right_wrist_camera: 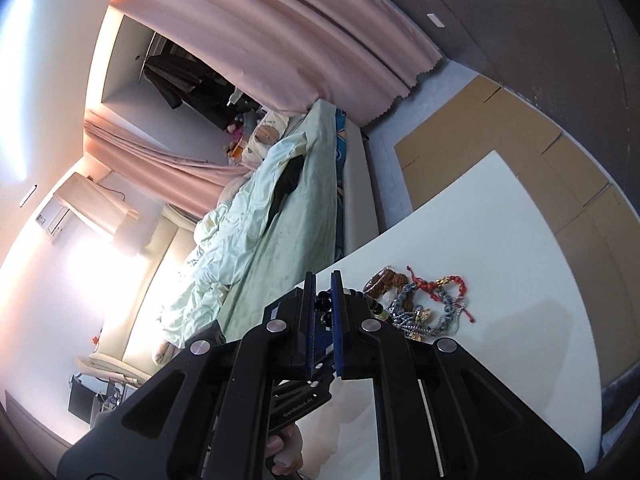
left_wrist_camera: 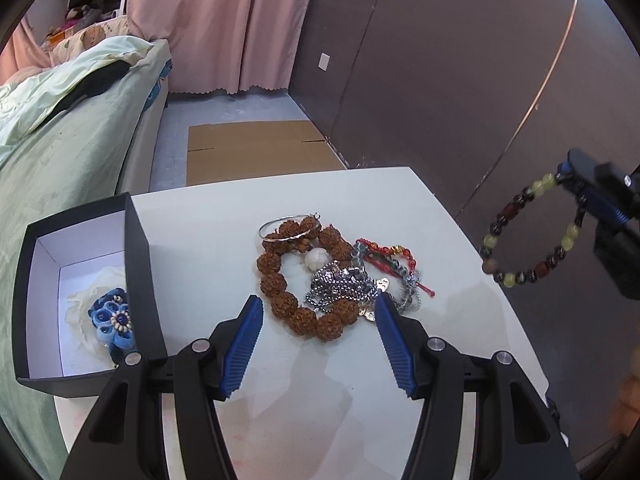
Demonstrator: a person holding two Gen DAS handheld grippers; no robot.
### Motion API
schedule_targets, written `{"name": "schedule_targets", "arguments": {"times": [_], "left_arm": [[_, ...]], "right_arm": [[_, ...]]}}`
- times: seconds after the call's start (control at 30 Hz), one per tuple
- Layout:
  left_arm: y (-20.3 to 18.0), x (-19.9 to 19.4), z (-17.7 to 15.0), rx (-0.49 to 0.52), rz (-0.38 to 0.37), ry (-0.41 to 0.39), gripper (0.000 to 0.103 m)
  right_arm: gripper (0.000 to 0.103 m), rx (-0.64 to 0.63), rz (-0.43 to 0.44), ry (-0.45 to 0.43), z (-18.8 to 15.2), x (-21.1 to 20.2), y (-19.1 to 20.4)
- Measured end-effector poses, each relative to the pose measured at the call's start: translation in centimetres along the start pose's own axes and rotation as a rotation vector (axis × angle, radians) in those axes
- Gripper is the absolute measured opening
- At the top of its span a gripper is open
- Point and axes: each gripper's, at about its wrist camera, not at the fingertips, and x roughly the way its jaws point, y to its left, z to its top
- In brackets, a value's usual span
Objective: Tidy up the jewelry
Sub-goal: 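Grasp the silver pendant from the pile with the left gripper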
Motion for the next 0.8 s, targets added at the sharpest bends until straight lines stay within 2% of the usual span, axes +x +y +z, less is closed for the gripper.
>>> {"name": "schedule_targets", "arguments": {"times": [0.2, 0.27, 0.33, 0.4, 0.8], "left_arm": [[-1.2, 1.6, 0.1, 0.034, -0.009, 0.008, 0.054], [-1.3, 2.5, 0.3, 0.028, -0.018, 0.016, 0.045], [-1.0, 3.2, 0.5, 0.013, -0.017, 0.02, 0.041], [-0.6, 3.9, 0.8, -0.017, -0.021, 0.023, 0.033], [-0.7, 6.4, 1.4, -0.033, -0.017, 0.053, 0.033]], "right_arm": [[0.009, 0.022, -0.028, -0.001, 0.1, 0.3, -0.8], [0.009, 0.023, -0.038, -0.002, 0.2, 0.4, -1.0], [0.008, 0.027, -0.041, -0.002, 0.3, 0.4, -1.1], [0.009, 0.034, -0.042, -0.001, 0.4, 0.6, -1.4], [0.009, 0.052, -0.057, 0.019, 1.0, 2.1, -2.3]]}}
